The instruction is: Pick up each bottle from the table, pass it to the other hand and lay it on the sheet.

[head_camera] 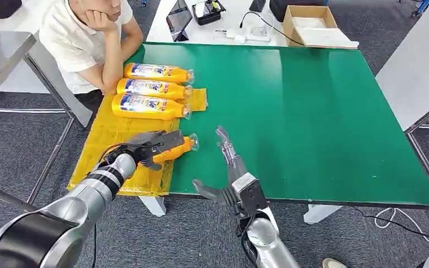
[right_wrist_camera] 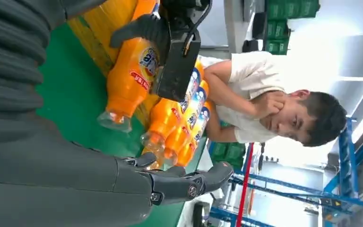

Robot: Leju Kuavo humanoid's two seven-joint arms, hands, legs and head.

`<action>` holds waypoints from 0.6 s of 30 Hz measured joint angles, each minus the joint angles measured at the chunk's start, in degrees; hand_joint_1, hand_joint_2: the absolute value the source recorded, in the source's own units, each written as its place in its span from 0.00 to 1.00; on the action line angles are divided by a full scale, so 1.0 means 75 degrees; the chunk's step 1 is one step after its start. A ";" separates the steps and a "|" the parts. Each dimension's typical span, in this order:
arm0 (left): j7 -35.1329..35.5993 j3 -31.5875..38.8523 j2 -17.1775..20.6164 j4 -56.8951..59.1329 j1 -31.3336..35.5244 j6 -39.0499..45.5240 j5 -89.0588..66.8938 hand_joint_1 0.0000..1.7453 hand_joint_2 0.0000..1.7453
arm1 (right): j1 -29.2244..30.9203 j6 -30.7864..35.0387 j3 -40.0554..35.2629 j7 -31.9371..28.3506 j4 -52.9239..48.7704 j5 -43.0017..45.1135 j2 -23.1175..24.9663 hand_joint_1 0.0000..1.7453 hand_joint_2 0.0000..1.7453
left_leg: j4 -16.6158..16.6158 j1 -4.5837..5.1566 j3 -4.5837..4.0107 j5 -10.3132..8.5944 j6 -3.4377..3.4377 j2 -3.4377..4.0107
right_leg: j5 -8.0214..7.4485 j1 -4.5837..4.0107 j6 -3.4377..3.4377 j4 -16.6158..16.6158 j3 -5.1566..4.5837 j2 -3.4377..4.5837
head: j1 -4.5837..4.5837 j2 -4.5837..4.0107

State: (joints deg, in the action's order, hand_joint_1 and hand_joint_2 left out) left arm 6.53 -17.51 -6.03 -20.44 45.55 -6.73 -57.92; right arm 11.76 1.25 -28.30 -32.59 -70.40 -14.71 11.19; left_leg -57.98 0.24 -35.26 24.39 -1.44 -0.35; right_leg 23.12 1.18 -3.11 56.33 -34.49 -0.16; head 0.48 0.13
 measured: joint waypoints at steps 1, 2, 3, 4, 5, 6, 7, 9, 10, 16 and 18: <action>-0.0061 0.0009 0.0006 0.0023 0.0006 -0.0125 0.0136 0.00 1.00 | 0.0001 0.0003 0.0000 -0.0006 0.0026 0.0000 0.0009 0.00 1.00 | 0.0000 0.0000 0.0000 0.0000 0.0000 0.0000 | 0.0000 0.0001 0.0000 0.0000 0.0001 0.0000 | 0.0003 0.0000; -0.0169 0.0041 0.0029 0.0035 0.0026 -0.0251 0.0268 0.00 1.00 | 0.0006 0.0020 0.0000 -0.0012 0.0052 0.0003 0.0015 0.00 1.00 | 0.0000 0.0000 0.0000 0.0000 0.0000 0.0000 | 0.0000 0.0000 0.0000 0.0000 0.0001 0.0000 | 0.0003 0.0000; -0.0286 0.0088 0.0053 0.0038 0.0046 -0.0347 0.0391 0.00 1.00 | 0.0020 0.0035 0.0000 -0.0029 0.0090 0.0006 0.0029 0.00 1.00 | 0.0000 0.0000 0.0001 0.0000 0.0000 0.0000 | 0.0000 0.0000 0.0000 0.0000 0.0001 0.0000 | 0.0000 0.0000; -0.0388 0.0140 0.0079 0.0041 0.0048 -0.0370 0.0493 0.00 1.00 | 0.0038 0.0070 -0.0003 -0.0044 0.0131 0.0018 0.0035 0.00 1.00 | 0.0000 0.0000 0.0001 0.0000 0.0000 -0.0001 | 0.0000 0.0000 0.0000 -0.0001 0.0001 0.0000 | 0.0003 -0.0003; -0.0538 0.0204 0.0090 0.0044 0.0043 -0.0367 0.0629 0.00 1.00 | 0.0047 0.0113 -0.0003 -0.0070 0.0180 0.0029 0.0046 0.00 1.00 | 0.0000 0.0000 0.0001 0.0000 0.0000 -0.0001 | 0.0000 0.0000 0.0000 -0.0001 0.0001 0.0000 | 0.0003 -0.0002; -0.0674 0.0257 0.0102 0.0044 0.0036 -0.0326 0.0767 0.00 1.00 | 0.0047 0.0163 -0.0003 -0.0090 0.0210 0.0038 0.0052 0.00 1.00 | 0.0000 0.0000 0.0001 -0.0001 0.0000 -0.0001 | 0.0000 0.0000 0.0000 0.0000 0.0002 0.0000 | 0.0000 0.0000; -0.0857 0.0341 0.0108 0.0044 0.0015 -0.0230 0.0924 0.00 1.00 | 0.0047 0.0201 -0.0003 -0.0108 0.0245 0.0047 0.0055 0.00 1.00 | 0.0000 0.0000 0.0001 -0.0002 0.0001 -0.0001 | 0.0000 0.0000 0.0000 0.0000 0.0002 0.0000 | 0.0003 0.0000; -0.1055 0.0463 0.0114 0.0041 -0.0037 -0.0131 0.1043 0.00 1.00 | 0.0047 0.0233 -0.0003 -0.0119 0.0303 0.0049 0.0055 0.00 1.00 | 0.0000 0.0000 0.0002 -0.0005 0.0003 -0.0001 | 0.0000 0.0000 0.0000 0.0001 0.0003 0.0000 | 0.0000 0.0000; -0.1093 0.0513 0.0114 0.0038 -0.0055 -0.0099 0.1072 0.00 1.00 | 0.0046 0.0239 -0.0003 -0.0122 0.0326 0.0050 0.0055 0.00 1.00 | 0.0000 0.0000 0.0002 -0.0005 0.0003 -0.0001 | 0.0000 0.0001 0.0000 0.0000 0.0003 0.0000 | 0.0003 0.0000; -0.1653 0.0857 0.0102 -0.0073 -0.0237 0.0272 0.1901 0.00 1.00 | 0.0029 0.0312 -0.0003 -0.0131 0.0396 0.0052 0.0055 0.00 1.00 | 0.0000 0.0001 0.0003 -0.0004 0.0004 0.0002 | 0.0000 0.0001 0.0000 -0.0001 0.0000 0.0001 | 0.0003 0.0000; -0.1942 0.1009 0.0090 -0.0164 -0.0357 0.0400 0.2295 0.00 1.00 | 0.0014 0.0364 -0.0003 -0.0131 0.0396 0.0050 0.0052 0.00 1.00 | 0.0000 0.0000 0.0003 -0.0003 0.0004 0.0004 | 0.0000 0.0001 0.0000 -0.0001 -0.0003 0.0002 | 0.0003 0.0000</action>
State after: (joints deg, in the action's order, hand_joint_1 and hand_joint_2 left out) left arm -8.03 -9.94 -5.36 -21.66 42.87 -3.73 -40.71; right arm 11.86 3.98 -28.33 -33.57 -67.43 -14.34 11.58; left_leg -57.98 0.24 -35.23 24.36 -1.41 -0.31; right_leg 23.12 1.18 -3.11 56.32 -34.51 -0.14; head 0.50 0.13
